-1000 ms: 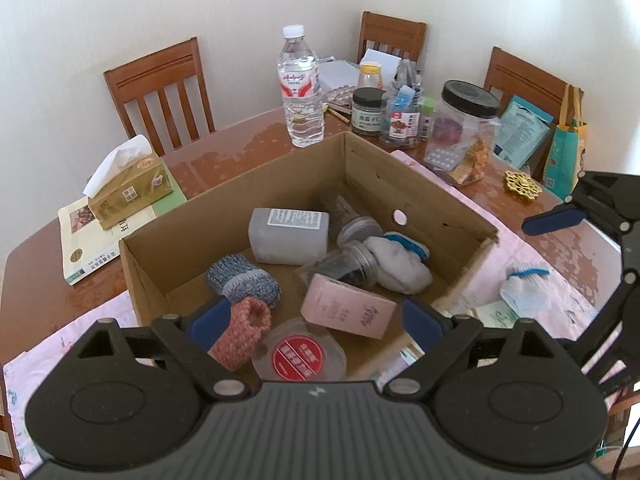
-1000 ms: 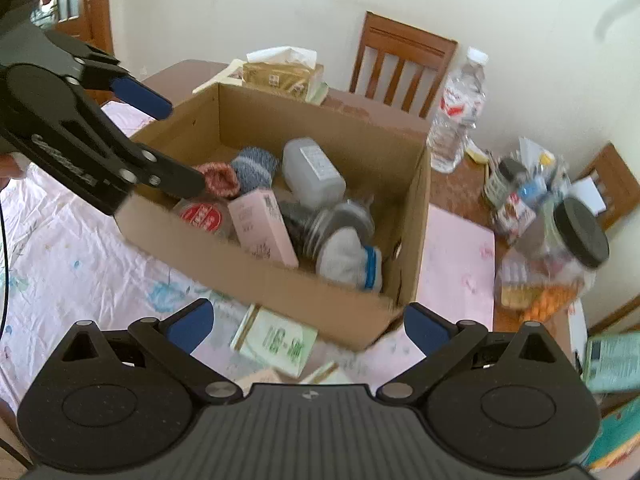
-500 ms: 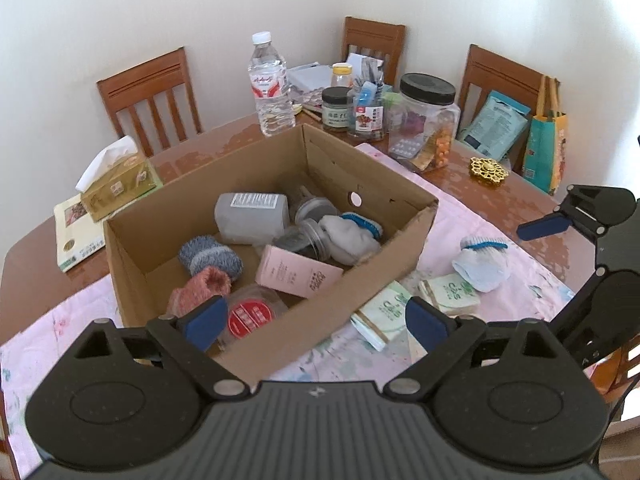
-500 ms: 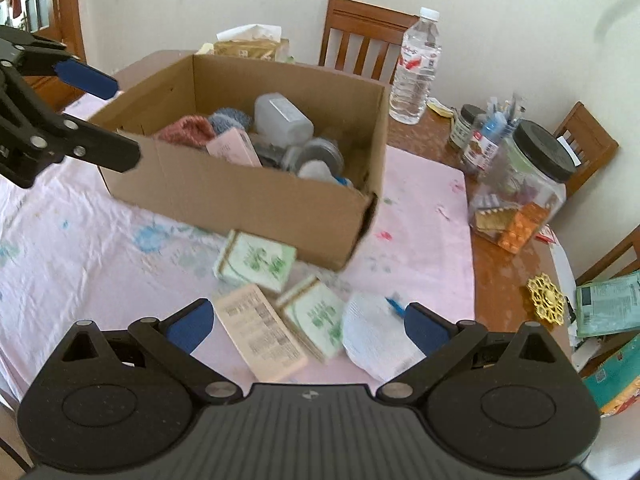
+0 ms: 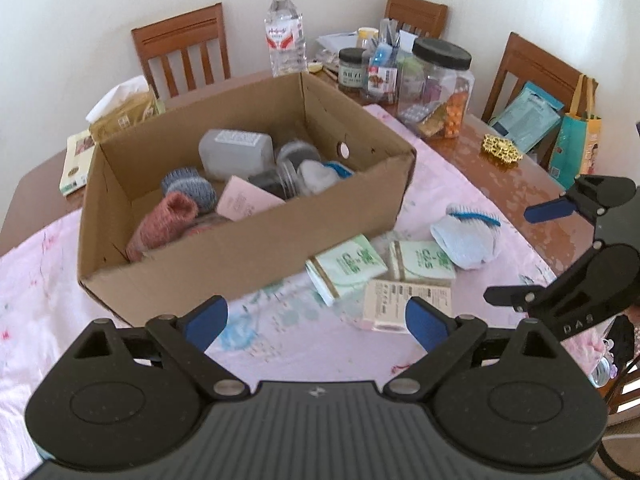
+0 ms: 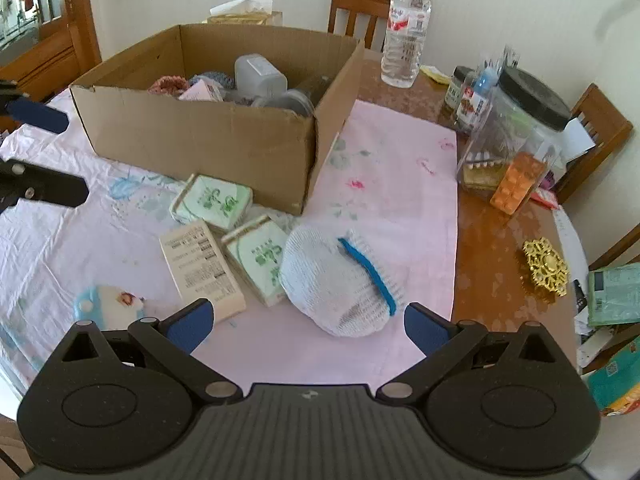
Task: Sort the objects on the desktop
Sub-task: 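Move the left tool to the snowman toy while the right moves to another glove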
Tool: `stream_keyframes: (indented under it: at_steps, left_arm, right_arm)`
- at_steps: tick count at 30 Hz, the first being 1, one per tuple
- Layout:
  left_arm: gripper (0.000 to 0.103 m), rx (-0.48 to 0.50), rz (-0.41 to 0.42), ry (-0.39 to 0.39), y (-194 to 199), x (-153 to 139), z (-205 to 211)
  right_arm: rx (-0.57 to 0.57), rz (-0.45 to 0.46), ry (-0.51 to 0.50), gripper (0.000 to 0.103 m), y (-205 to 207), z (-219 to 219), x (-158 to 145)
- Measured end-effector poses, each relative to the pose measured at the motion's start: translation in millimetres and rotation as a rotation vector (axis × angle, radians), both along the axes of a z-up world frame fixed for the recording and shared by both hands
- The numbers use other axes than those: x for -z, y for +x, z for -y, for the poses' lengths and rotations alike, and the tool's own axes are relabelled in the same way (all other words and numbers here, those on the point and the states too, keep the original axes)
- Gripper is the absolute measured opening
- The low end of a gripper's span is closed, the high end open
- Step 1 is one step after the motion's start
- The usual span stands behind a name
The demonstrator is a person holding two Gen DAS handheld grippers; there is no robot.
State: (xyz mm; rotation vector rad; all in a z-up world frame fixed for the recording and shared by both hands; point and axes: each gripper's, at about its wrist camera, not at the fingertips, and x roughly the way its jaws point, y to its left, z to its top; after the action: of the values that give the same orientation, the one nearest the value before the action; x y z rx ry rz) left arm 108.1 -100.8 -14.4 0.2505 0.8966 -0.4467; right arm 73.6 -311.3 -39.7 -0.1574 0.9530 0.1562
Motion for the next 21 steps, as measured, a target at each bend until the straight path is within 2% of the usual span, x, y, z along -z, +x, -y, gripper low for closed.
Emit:
stream_keyframes:
  at_steps: [15, 21]
  left_arm:
    - [0.096, -0.134, -0.12, -0.03, -31.7, 51.3, 34.7]
    - [0.096, -0.175, -0.132, -0.021, -45.2, 71.7, 42.9]
  right_arm:
    - [-0.111, -0.033, 0.035, 0.103, 5.8, 28.0, 23.8]
    - [-0.153, -0.05, 0.032, 0.103, 5.3, 29.8, 33.6]
